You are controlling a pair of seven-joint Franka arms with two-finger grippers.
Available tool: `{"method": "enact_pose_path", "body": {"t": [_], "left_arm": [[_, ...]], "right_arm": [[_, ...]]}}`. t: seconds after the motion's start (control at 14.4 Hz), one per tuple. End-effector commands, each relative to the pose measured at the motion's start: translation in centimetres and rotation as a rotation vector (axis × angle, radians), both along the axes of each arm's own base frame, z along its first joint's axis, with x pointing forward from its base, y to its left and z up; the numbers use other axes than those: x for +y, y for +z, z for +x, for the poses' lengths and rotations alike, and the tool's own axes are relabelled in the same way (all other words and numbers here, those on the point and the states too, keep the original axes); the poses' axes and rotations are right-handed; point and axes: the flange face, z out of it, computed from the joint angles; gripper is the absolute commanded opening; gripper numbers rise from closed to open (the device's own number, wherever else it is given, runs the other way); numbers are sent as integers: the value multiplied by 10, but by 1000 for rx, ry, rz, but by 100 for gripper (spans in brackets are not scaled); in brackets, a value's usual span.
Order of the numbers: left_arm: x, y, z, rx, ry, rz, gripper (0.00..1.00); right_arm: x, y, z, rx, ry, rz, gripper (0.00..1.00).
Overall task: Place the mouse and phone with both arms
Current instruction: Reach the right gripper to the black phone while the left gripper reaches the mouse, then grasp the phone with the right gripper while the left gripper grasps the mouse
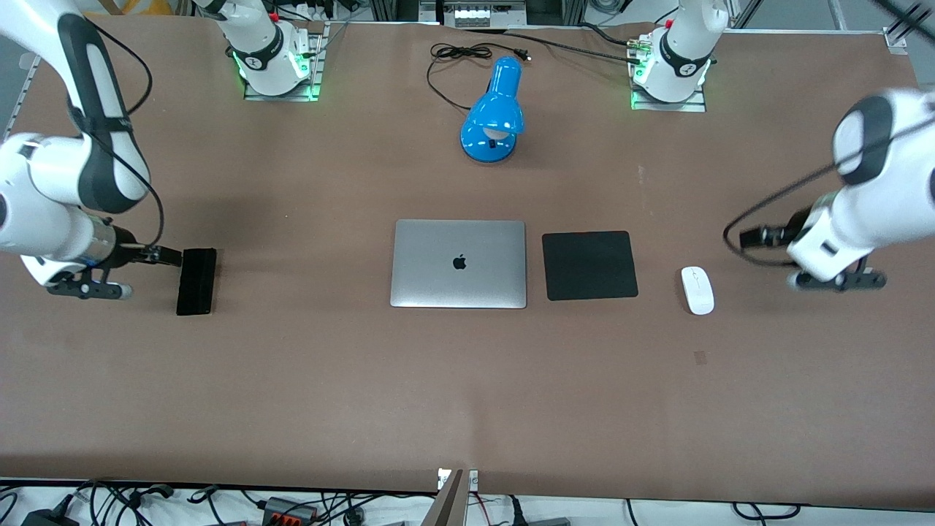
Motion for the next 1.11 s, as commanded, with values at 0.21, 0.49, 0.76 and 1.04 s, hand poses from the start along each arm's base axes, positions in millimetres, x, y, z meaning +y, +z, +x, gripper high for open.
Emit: {"method": "enact_pose_path", "body": {"t": [0.21,0.49,0.76,1.04], "left_arm": [[-23,-111,11,-124,-21,2,100],[-19,-165,7,-108,-28,2,100],[-18,-199,-20,-168,-16,-4,100],[-18,-208,-29,-179,-17,-6,100]], "right_arm": [[-27,-67,7,-40,14,-7,100],[-14,-80,11,-55,15,2,100],[-8,-92,11,-43,23,8,100],[0,-95,11,-40,27,17,100]]}}
